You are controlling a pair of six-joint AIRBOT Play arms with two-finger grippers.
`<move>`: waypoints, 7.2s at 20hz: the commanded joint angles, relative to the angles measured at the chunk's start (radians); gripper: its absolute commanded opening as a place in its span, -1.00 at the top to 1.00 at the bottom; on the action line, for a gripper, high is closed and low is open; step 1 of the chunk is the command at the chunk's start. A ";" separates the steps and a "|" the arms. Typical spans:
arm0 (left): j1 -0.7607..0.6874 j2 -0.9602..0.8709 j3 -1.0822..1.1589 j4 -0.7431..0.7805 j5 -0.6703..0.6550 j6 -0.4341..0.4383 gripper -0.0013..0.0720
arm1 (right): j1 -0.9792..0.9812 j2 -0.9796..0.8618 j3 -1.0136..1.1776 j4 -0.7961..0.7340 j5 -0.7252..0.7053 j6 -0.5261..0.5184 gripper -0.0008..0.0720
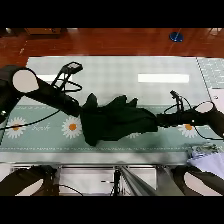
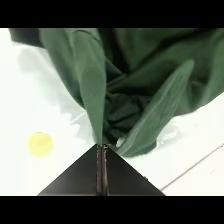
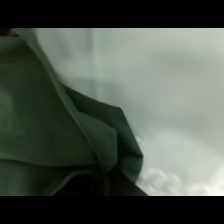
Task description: Fold the shirts.
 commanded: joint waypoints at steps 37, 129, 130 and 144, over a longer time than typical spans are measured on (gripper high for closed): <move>0.311 0.572 0.016 -0.024 -0.248 -0.132 0.91 | 0.184 0.397 0.541 -0.242 0.484 0.444 0.90; 0.763 0.591 0.337 -0.256 -0.470 -0.032 0.91 | -0.079 0.583 0.798 -0.144 0.838 0.448 0.90; 0.761 0.605 0.243 -0.257 -0.462 -0.032 0.91 | -0.079 0.579 0.715 -0.150 0.830 0.434 0.90; 0.748 0.592 -0.563 -0.384 0.271 0.109 0.91 | -0.079 0.036 0.151 0.082 0.096 0.108 0.90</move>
